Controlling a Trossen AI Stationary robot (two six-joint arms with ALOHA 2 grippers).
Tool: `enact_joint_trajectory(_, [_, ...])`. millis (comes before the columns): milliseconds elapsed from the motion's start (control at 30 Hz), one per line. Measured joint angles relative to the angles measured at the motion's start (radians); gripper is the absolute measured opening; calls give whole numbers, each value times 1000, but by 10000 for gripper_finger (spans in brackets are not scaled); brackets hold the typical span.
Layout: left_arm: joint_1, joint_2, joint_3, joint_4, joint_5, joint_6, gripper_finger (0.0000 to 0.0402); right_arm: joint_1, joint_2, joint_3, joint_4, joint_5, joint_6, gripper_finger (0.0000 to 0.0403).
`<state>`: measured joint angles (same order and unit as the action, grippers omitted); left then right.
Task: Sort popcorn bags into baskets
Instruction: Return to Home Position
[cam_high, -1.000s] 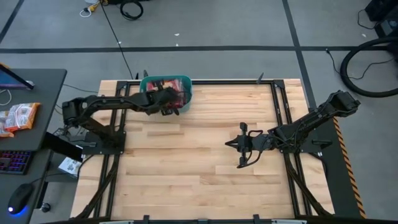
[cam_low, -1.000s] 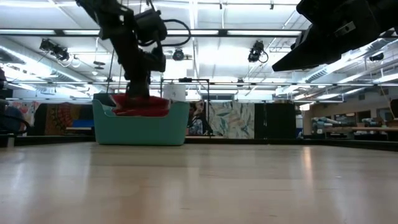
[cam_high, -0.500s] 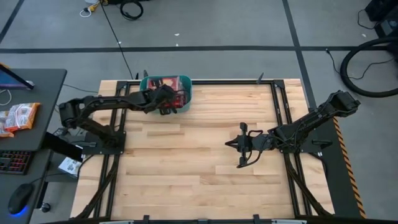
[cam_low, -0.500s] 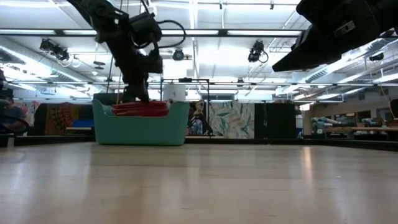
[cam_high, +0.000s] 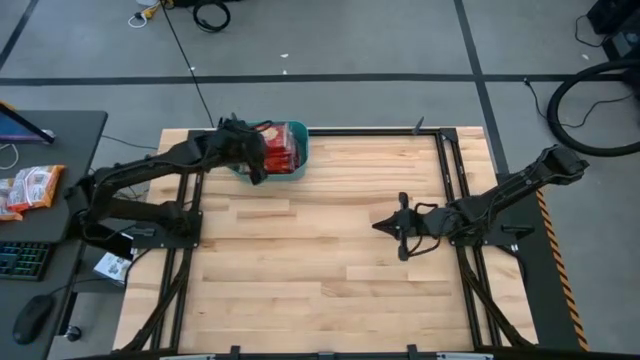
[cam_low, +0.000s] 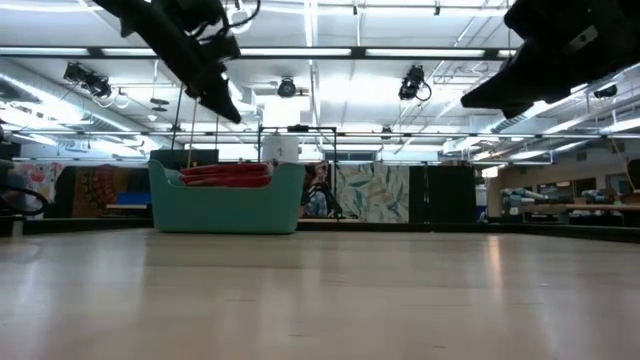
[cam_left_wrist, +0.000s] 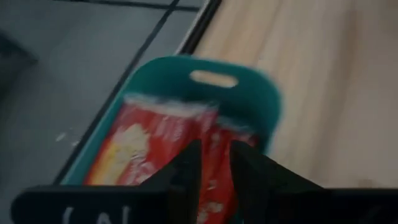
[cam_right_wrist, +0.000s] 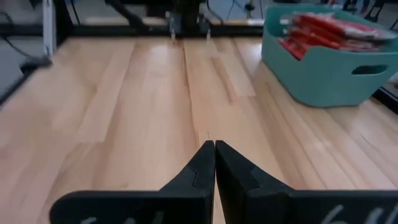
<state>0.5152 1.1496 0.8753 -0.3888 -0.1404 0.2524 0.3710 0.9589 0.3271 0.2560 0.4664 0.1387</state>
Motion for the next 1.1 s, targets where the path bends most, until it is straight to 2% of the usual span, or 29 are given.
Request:
enact_joint_trajectory(133, [1, -32, 0, -1, 79, -37, 79, -2, -98, -68, 22, 0, 16, 14])
enact_joint_trajectory(267, [-11, -36, -9, 11, 106, -78, 70, -9, -183, -126, 28, 1, 27, 10])
enact_joint_trajectory(500, [-49, -70, -183, 195, 140, -110, 55, -9, -339, -198, 31, -7, 44, 11])
enact_joint_trajectory(733, [-47, -224, -325, 321, 140, -174, 41, -12, -446, -265, 44, -6, 45, 11])
enact_joint_trajectory(933, [-48, -376, -447, 397, 138, -309, 26, -41, -517, -321, 87, -18, 42, 11])
enact_joint_trajectory(1100, [-56, -491, -552, 501, 132, -354, 7, -73, -550, -322, 80, -23, 25, 11])
